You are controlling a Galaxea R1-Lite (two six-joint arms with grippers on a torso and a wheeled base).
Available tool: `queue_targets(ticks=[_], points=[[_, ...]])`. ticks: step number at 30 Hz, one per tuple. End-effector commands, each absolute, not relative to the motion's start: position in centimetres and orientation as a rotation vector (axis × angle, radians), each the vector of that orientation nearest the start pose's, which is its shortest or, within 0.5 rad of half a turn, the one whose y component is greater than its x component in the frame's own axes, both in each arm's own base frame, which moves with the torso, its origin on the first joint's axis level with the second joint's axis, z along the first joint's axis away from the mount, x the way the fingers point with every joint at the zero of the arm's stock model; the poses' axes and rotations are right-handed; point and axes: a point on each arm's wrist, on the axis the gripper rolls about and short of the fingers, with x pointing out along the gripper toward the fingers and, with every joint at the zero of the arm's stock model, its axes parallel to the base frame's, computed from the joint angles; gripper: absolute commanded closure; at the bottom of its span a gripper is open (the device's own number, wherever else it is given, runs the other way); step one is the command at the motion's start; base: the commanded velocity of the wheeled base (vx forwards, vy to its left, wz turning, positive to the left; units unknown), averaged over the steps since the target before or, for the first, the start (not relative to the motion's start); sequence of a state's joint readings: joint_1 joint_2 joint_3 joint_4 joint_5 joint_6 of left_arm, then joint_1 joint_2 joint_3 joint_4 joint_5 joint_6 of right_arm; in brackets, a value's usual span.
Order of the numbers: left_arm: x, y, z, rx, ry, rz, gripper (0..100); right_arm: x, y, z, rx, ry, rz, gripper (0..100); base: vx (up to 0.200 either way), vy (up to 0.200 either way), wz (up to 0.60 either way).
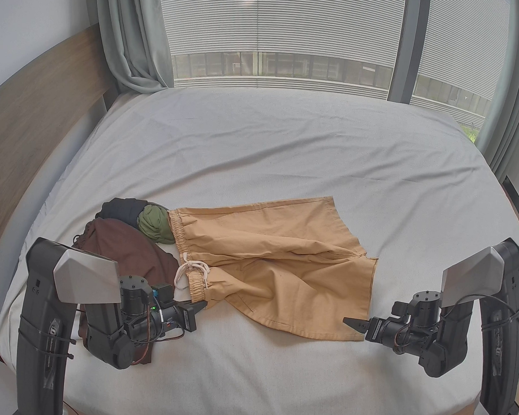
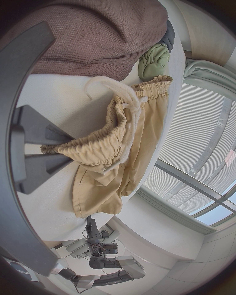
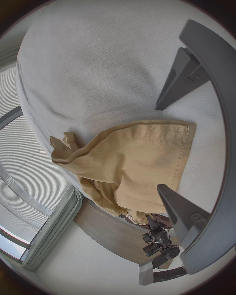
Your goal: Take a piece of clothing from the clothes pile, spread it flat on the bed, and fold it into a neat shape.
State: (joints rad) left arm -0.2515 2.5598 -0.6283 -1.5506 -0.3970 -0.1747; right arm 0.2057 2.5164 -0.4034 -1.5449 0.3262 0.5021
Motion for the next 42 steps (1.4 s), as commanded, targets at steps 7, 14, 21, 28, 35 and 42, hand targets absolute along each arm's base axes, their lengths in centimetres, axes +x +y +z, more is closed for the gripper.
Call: queue_targets(ticks=[7, 14, 21, 28, 35, 42], points=[[34.0, -9.6, -6.2, -0.195, 0.438, -0.606, 100, 29.0, 7.6, -7.6, 0.509, 0.737, 0.377, 0, 0.0, 0.0, 0.0], [34.0, -9.6, -6.2, -0.196, 0.439, -0.604, 100, 28.4, 8.1, -7.7, 0.522, 0.767, 0.386, 0, 0.0, 0.0, 0.0], [34.0, -9.6, -6.2, -0.196, 0.439, -0.604, 100, 28.2, 8.1, -7.7, 0.527, 0.775, 0.385, 100, 0.0, 0.0, 0.0], [34.1, -9.6, -6.2, -0.196, 0.437, -0.605, 100, 28.3, 8.1, -7.7, 0.527, 0.772, 0.381, 100, 0.0, 0.0, 0.0], [34.2, -9.3, -6.1, -0.223, 0.442, -0.592, 100, 28.5, 8.0, -7.5, 0.53, 0.758, 0.378, 100, 0.0, 0.0, 0.0], [34.2, -9.3, -5.6, -0.232, 0.435, -0.591, 100, 28.3, 7.8, -7.3, 0.53, 0.763, 0.372, 100, 0.0, 0.0, 0.0]])
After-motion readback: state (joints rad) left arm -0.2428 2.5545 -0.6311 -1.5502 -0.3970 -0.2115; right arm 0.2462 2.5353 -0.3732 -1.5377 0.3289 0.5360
